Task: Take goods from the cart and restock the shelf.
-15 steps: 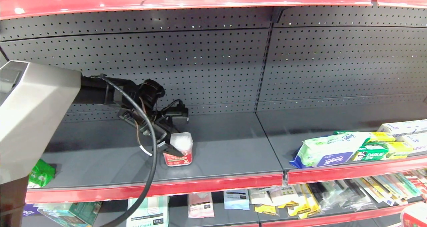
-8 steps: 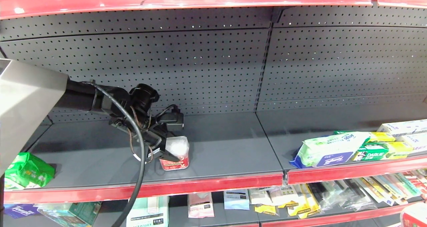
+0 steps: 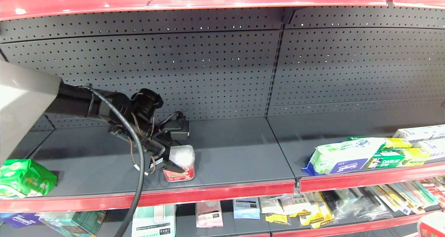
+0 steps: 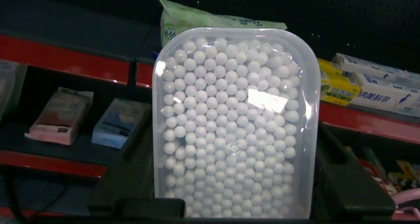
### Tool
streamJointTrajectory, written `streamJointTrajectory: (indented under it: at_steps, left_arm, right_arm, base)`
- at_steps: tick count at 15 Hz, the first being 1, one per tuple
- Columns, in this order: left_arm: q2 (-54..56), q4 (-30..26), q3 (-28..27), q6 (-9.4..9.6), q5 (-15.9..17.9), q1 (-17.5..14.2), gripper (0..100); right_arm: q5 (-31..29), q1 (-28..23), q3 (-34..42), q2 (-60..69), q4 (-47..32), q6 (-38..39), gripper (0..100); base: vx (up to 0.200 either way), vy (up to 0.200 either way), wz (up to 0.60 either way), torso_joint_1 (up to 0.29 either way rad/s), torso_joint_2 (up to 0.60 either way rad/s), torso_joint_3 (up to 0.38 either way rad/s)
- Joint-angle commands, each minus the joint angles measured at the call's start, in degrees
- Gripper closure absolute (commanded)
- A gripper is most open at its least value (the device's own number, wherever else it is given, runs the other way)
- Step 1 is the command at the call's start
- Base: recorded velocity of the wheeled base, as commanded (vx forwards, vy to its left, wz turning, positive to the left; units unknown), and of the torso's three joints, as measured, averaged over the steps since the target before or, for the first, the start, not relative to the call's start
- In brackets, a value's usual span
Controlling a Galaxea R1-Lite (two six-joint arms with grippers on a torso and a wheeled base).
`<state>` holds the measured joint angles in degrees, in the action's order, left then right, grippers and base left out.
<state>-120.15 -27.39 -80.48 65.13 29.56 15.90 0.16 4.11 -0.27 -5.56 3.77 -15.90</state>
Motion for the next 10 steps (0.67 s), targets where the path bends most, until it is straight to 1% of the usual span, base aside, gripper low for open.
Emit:
streamJointTrajectory:
  at_steps: [1, 2, 8, 10]
  left_arm:
    - [0.44, 0.06, 0.77, 1.14, 0.14, -0.08, 100]
    - [0.36, 0.06, 0.85, 1.49, 0.06, -0.25, 100]
    - [0.36, 1.03, 1.91, 1.93, 0.23, -0.25, 100]
    - [0.79, 1.03, 3.23, 3.07, 0.23, -0.34, 100]
  right_arm:
    - [0.02, 0.02, 0.0, 0.02, 0.01, -0.01, 100]
    - [0.02, 0.02, 0.0, 0.02, 0.01, -0.01, 100]
    - [0.02, 0.02, 0.0, 0.02, 0.01, -0.01, 100]
    - [0.02, 0.02, 0.0, 0.02, 0.01, -0.01, 100]
  base:
    - [0.0, 0.0, 0.0, 0.0, 0.0, 0.0]
    - [0.0, 0.0, 0.0, 0.0, 0.0, 0.0]
    - [0.0, 0.0, 0.0, 0.0, 0.0, 0.0]
    - [0.0, 0.0, 0.0, 0.0, 0.0, 0.0]
